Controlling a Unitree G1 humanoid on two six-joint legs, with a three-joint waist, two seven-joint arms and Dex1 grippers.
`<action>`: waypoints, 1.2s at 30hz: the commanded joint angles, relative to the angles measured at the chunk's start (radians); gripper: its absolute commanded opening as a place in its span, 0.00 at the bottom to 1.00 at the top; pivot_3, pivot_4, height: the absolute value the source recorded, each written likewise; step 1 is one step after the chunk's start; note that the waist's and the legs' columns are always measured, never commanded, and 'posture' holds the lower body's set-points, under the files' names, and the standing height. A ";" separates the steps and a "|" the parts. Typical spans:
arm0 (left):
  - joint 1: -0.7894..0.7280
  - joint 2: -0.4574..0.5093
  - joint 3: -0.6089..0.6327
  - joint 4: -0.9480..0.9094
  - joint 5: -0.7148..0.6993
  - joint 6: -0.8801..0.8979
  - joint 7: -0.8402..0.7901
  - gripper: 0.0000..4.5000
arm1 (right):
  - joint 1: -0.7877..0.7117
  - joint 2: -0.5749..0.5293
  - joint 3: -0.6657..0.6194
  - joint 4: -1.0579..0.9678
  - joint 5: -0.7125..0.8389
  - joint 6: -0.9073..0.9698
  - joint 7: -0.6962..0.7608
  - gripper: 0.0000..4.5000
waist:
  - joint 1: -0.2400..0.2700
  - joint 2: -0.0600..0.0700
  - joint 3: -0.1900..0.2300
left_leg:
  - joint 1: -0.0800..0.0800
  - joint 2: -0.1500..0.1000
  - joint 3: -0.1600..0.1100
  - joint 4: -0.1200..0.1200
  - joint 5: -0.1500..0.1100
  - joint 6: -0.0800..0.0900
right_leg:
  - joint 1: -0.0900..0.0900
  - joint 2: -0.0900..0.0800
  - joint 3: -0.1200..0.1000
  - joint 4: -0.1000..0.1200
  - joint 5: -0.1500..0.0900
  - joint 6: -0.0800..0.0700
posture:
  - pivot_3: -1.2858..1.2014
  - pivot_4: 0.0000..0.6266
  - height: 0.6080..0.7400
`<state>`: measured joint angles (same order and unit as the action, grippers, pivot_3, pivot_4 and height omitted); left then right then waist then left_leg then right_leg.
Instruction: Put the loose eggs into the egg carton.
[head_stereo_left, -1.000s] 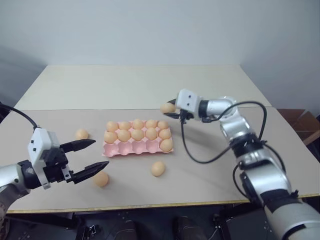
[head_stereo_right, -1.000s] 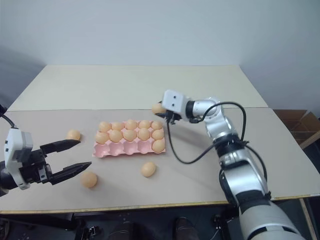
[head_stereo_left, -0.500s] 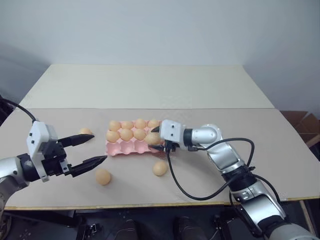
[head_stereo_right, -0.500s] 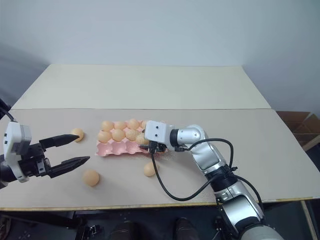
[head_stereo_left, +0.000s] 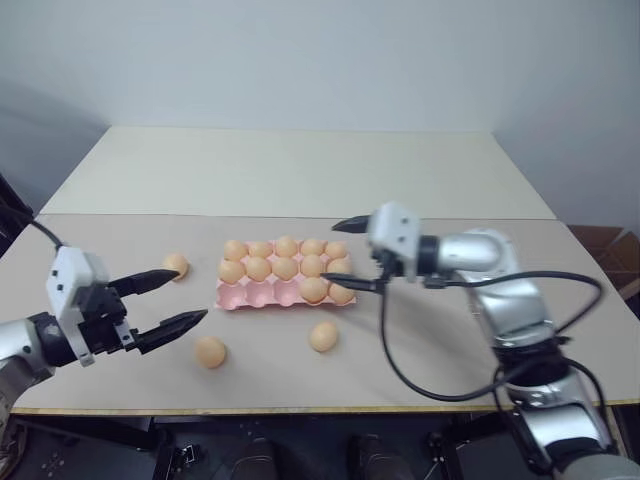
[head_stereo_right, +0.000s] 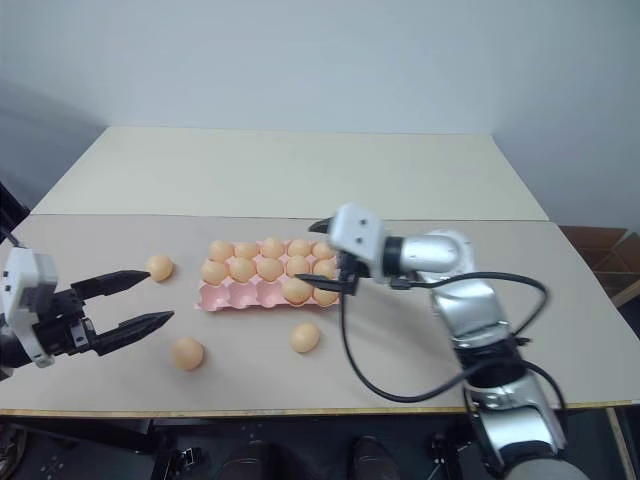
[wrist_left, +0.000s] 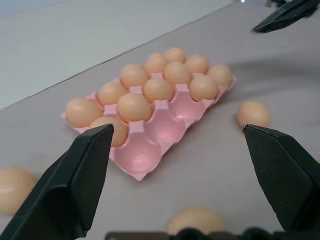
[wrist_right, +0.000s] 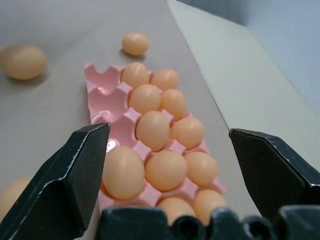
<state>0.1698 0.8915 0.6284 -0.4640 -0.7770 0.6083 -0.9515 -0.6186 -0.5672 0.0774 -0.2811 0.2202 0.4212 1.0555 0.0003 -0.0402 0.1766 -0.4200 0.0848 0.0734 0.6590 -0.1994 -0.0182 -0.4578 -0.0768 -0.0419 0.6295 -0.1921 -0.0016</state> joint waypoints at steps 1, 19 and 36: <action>0.066 -0.008 0.097 -0.030 -0.007 -0.025 -0.039 1.00 | 0.115 -0.091 -0.136 -0.088 0.134 0.006 0.073 0.99 | 0.001 0.000 0.000 | 0.000 0.000 0.000 0.000 0.000 0.000 | 0.000 0.000 0.000 0.000 -0.001 -0.002 | 0.52 0.24 1.00; 0.142 0.014 0.150 -0.044 -0.024 -0.011 -0.101 1.00 | 0.391 -0.251 -0.177 -0.200 0.187 -0.119 0.109 0.99 | 0.006 0.000 0.000 | 0.004 0.000 0.001 0.000 -0.006 -0.009 | 0.002 0.000 0.002 -0.001 -0.004 -0.005 | 0.52 0.24 1.00; 0.082 0.022 0.072 -0.042 0.000 -0.016 -0.102 1.00 | 0.099 -0.016 0.345 0.067 -0.251 -0.401 0.019 0.99 | 0.000 -0.001 0.000 | 0.004 0.000 0.001 0.000 -0.002 -0.002 | 0.001 0.001 0.002 0.000 -0.003 -0.005 | 0.52 0.24 1.00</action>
<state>0.2586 0.9087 0.6909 -0.4862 -0.7779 0.6099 -1.0560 -0.5026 -0.5915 0.4135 -0.2145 -0.0137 0.0560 1.0838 0.0000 -0.0408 0.1763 -0.4163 0.0846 0.0748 0.6591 -0.2011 -0.0205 -0.4568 -0.0763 -0.0395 0.6294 -0.1955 -0.0062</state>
